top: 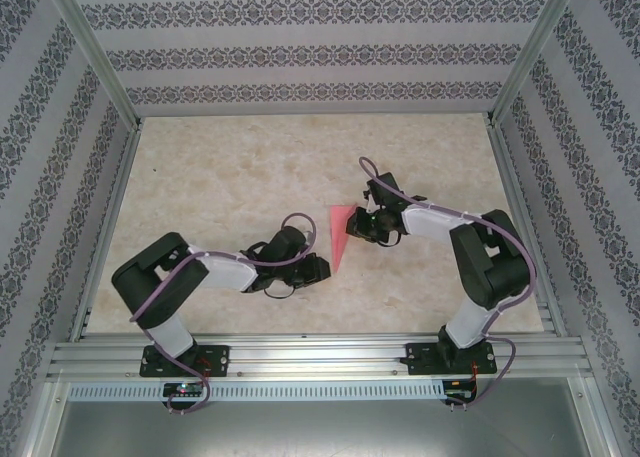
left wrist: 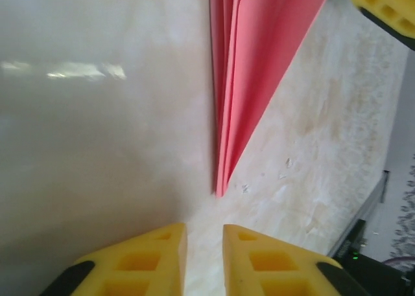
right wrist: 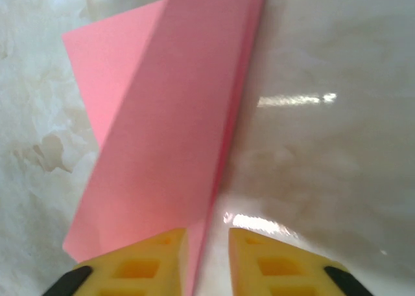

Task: Fold a paper plane with a square sheet of paper (fold left side to right side)
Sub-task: Turn over the paper plane at the center of the table.

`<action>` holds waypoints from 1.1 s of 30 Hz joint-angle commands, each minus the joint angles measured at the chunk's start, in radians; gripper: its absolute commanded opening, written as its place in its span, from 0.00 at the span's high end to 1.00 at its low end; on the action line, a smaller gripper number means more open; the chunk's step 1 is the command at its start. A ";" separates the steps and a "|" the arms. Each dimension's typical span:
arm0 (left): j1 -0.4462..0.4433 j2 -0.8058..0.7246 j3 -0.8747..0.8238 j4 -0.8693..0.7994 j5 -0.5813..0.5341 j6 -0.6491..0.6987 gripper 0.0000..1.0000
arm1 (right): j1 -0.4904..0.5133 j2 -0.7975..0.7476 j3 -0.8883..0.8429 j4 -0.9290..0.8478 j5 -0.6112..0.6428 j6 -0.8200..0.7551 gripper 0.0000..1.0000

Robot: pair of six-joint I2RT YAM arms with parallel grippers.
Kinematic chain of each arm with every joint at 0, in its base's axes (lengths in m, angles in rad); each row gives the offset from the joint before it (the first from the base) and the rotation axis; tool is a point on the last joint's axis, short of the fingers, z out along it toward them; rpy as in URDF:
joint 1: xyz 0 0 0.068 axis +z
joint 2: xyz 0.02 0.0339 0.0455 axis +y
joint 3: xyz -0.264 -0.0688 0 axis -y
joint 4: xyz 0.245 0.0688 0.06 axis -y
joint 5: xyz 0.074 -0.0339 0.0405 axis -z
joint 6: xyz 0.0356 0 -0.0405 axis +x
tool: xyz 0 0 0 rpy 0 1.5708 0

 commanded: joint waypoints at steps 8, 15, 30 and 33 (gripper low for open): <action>0.034 -0.328 0.169 -0.628 -0.419 0.247 0.54 | 0.158 -0.069 0.080 -0.171 0.238 0.010 0.44; 0.034 -0.376 0.141 -0.621 -0.449 0.234 0.48 | 0.180 0.053 0.164 -0.234 0.310 0.000 0.46; 0.034 -0.358 0.161 -0.650 -0.472 0.246 0.47 | 0.005 -0.043 -0.016 -0.133 0.134 -0.108 0.89; 0.034 -0.351 0.166 -0.650 -0.469 0.249 0.46 | -0.035 -0.050 -0.017 -0.148 0.122 -0.159 0.83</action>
